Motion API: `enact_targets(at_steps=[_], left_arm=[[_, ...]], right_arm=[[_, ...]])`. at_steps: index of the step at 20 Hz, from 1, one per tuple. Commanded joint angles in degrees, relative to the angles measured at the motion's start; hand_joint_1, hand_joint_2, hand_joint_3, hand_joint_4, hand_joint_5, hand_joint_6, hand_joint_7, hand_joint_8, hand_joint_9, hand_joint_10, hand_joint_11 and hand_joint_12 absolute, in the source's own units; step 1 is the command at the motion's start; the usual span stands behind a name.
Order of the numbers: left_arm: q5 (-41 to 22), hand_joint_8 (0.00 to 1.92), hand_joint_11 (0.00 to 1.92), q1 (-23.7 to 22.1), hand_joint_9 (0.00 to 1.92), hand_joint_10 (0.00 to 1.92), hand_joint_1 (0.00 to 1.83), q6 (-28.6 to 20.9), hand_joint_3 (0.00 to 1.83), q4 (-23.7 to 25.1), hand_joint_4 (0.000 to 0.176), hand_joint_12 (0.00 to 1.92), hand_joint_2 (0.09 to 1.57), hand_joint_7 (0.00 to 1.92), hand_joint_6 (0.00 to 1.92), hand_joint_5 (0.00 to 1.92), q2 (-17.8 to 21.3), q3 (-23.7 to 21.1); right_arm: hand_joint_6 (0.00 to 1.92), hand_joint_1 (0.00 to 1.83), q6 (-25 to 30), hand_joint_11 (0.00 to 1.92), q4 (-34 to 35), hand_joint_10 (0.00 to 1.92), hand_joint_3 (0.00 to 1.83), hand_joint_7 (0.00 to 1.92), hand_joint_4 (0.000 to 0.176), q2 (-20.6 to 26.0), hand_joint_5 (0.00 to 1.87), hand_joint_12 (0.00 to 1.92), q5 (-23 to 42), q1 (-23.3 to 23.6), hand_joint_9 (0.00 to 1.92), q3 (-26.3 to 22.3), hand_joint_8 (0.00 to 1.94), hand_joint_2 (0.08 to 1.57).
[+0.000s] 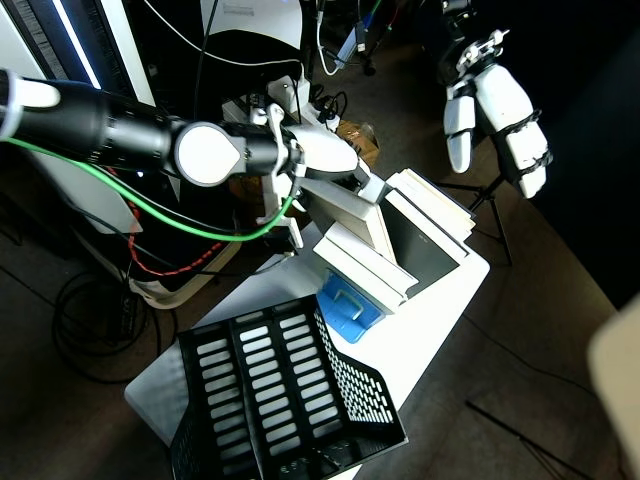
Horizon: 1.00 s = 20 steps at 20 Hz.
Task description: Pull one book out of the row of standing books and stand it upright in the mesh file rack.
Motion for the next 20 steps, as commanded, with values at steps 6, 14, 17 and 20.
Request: enact_targets(at_steps=[6, 14, 17, 20], left_arm=[[-6.4, 0.00, 0.00, -0.5, 0.00, 0.00, 0.19, -0.1, 0.00, -0.8, 0.116, 0.00, 1.39, 0.00, 0.00, 0.00, 0.2, 0.0], [-6.4, 0.00, 0.00, -0.5, 0.00, 0.00, 0.17, -0.1, 0.00, -0.9, 0.095, 0.00, 1.39, 0.00, 0.00, 0.00, -0.4, -0.3], [-6.6, 0.00, 0.00, 0.0, 0.00, 0.00, 0.20, -0.1, 0.00, -1.5, 0.091, 0.00, 1.40, 0.00, 0.00, 0.00, -0.4, -0.3], [-6.7, 0.00, 0.00, 0.0, 0.00, 0.00, 0.20, -0.1, 0.00, -1.6, 0.090, 0.00, 1.40, 0.00, 0.00, 0.00, -0.5, -0.3]], right_arm=[[0.96, 1.39, -0.3, 0.69, -10.3, 1.24, 0.00, 1.15, 0.000, 6.4, 0.89, 1.63, 2.4, 2.2, 0.94, -3.8, 0.80, 1.09], [1.25, 1.35, -0.3, 0.63, -24.2, 1.56, 0.00, 0.87, 0.000, 12.1, 0.67, 1.88, 5.9, 5.7, 0.73, -6.3, 1.30, 1.22], [1.22, 1.36, -0.3, 0.73, -30.6, 1.48, 0.00, 0.91, 0.000, 13.5, 0.76, 1.81, 8.2, 8.0, 0.80, -6.3, 1.12, 1.18], [1.22, 1.36, -0.3, 0.72, -34.2, 1.48, 0.00, 0.91, 0.000, 14.7, 0.76, 1.81, 9.4, 9.9, 0.80, -6.6, 1.12, 1.18]])
